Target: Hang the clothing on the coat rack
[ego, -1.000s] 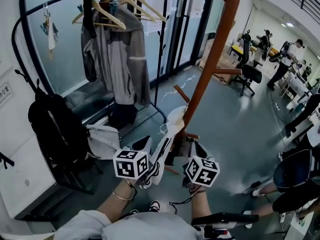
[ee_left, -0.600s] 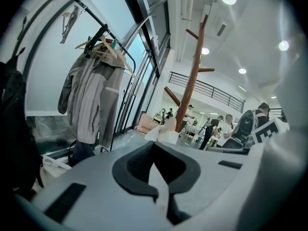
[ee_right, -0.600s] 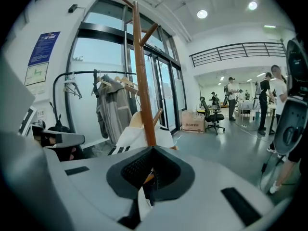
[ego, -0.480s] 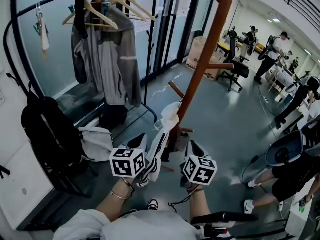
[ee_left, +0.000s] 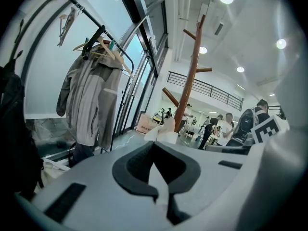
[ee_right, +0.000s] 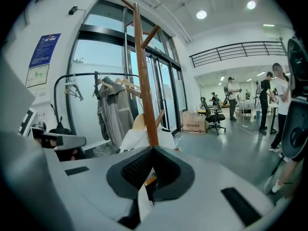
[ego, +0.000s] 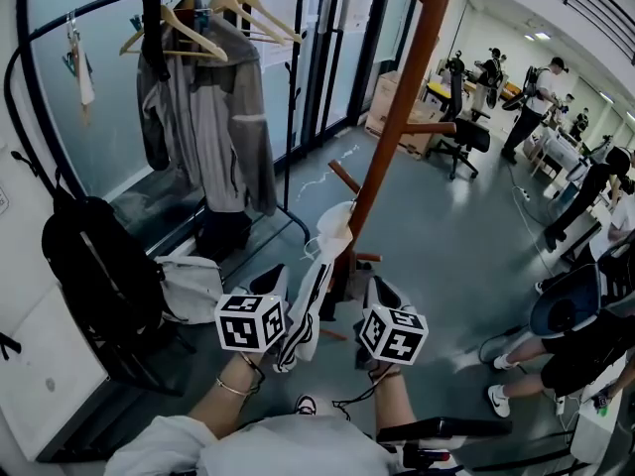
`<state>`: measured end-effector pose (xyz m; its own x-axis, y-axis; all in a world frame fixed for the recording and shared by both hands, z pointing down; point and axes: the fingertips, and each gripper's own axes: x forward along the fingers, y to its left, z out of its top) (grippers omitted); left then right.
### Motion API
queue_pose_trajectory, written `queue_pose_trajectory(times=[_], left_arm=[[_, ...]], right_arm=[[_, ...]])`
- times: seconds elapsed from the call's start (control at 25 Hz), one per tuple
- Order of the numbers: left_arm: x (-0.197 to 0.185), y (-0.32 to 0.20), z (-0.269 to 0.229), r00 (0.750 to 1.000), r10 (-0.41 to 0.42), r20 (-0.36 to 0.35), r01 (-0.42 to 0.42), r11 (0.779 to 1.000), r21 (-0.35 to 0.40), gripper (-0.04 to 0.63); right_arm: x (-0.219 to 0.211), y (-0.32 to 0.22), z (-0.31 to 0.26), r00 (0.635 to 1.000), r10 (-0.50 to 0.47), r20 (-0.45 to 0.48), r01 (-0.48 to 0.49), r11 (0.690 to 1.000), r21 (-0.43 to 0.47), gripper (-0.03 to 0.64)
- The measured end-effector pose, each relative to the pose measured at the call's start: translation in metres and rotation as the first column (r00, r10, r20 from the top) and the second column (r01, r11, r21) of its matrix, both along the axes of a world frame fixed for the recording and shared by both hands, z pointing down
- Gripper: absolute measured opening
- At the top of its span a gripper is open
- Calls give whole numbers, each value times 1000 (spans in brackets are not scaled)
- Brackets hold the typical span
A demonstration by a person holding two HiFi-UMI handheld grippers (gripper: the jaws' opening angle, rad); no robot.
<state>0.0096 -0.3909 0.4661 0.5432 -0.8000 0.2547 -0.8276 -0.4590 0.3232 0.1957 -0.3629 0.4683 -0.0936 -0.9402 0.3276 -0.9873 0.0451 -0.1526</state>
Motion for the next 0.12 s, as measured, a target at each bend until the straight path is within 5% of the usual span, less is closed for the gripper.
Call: queue_pose_trajectory(times=[0.12], left_arm=[[1, 2, 2, 1000, 3, 2, -3, 1000, -5, 8]], right_arm=[[0, 2, 0, 1000, -1, 3, 1, 1000, -2, 21]])
